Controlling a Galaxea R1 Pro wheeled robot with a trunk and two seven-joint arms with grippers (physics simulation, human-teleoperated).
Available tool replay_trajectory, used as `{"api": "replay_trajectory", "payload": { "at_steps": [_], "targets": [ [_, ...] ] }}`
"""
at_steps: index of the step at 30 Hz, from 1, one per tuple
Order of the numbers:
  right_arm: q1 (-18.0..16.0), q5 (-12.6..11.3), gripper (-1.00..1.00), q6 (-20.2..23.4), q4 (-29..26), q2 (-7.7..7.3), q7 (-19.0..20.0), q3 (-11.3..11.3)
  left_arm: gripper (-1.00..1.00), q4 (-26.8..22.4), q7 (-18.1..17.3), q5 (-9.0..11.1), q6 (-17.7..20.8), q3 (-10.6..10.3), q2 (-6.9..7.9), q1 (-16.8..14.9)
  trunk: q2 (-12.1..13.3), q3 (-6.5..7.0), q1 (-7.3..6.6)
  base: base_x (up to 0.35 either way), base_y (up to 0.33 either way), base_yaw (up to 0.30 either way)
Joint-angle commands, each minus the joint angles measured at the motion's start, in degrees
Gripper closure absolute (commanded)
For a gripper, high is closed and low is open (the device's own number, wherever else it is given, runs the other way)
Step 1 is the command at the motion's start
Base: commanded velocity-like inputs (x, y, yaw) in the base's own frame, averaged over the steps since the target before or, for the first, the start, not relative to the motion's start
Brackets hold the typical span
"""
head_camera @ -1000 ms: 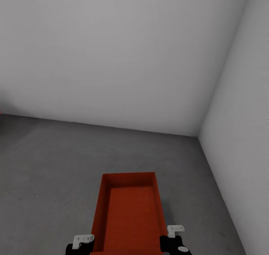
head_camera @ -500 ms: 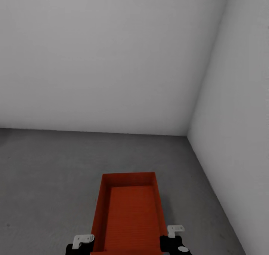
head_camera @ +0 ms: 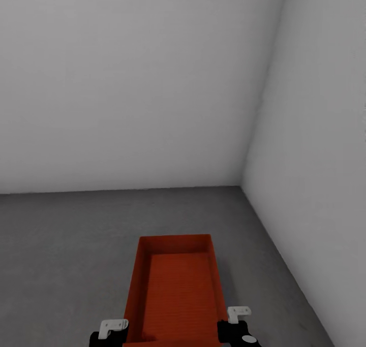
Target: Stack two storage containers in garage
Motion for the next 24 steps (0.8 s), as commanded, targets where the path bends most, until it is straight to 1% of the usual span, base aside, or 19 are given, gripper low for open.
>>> {"api": "replay_trajectory", "payload": {
  "at_steps": [1,8,16,24],
  "targets": [
    [-0.1,0.1,1.00,-0.2,0.0,0.01,-0.4,-0.2,1.00,0.0,0.1,0.2,-0.2,0.5,0.02,0.0,0.0,-0.05,0.02,0.299,0.181,-0.096],
    [-0.1,0.1,1.00,-0.2,0.0,0.01,-0.4,-0.2,1.00,0.0,0.1,0.2,-0.2,0.5,0.02,0.0,0.0,-0.05,0.02,0.299,0.181,-0.026],
    [-0.1,0.1,1.00,-0.2,0.0,0.01,-0.4,-0.2,1.00,0.0,0.1,0.2,-0.2,0.5,0.02,0.0,0.0,-0.05,0.02,0.299,0.181,0.092],
    [-0.1,0.1,1.00,-0.2,0.0,0.01,-0.4,-0.2,1.00,0.0,0.1,0.2,-0.2,0.5,0.02,0.0,0.0,-0.05,0.02,0.299,0.181,0.015]
  ]
}}
